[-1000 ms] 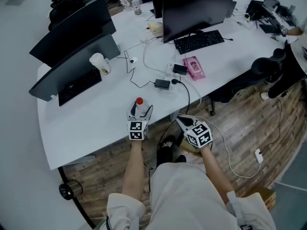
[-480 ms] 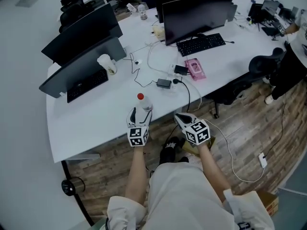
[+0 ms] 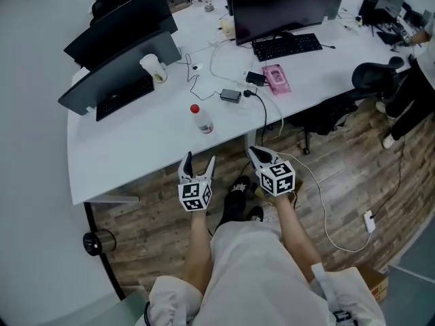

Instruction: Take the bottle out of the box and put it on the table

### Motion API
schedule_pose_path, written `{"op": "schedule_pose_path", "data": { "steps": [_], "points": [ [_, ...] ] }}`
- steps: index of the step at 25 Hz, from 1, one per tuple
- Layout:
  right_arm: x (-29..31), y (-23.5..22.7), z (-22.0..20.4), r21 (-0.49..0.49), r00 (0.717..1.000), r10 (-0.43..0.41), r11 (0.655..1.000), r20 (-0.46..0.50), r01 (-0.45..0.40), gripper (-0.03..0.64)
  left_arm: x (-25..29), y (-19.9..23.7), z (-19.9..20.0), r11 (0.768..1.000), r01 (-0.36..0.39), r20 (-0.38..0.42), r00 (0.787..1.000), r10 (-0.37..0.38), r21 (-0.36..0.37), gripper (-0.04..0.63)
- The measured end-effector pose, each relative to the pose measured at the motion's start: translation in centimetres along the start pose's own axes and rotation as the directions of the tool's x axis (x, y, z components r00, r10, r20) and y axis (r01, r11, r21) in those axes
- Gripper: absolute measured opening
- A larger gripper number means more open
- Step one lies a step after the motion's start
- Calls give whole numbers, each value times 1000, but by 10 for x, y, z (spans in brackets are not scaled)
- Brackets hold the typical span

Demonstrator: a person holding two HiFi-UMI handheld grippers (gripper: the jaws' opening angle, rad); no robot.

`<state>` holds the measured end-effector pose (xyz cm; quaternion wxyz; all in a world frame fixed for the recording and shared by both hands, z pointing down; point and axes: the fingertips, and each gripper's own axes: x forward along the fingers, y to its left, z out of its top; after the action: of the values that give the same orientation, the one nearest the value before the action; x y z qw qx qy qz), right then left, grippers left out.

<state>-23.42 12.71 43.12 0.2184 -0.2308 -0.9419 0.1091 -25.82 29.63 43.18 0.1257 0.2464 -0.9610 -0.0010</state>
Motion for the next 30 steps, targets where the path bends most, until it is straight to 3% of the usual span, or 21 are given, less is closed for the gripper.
{"op": "schedule_pose_path", "data": {
  "steps": [8, 21, 25, 30],
  "points": [
    [-9, 19, -29, -6, 1000, 21, 1000, -5, -21, 41, -40, -24, -23, 1000, -26, -21, 999, 26, -12, 354],
    [1, 59, -22, -103, 996, 92, 991, 4, -91, 41, -71, -25, -19, 1000, -30, -7, 1000, 30, 8, 347],
    [2, 68, -16, -117, 993, 120, 986, 12, -118, 41, -75, -20, -11, 999, -48, 10, 999, 48, 16, 276],
    [3, 71, -13, -114, 994, 113, 987, 7, -112, 41, -79, -17, -3, 998, -60, 27, 998, 59, 33, 128]
  ]
}}
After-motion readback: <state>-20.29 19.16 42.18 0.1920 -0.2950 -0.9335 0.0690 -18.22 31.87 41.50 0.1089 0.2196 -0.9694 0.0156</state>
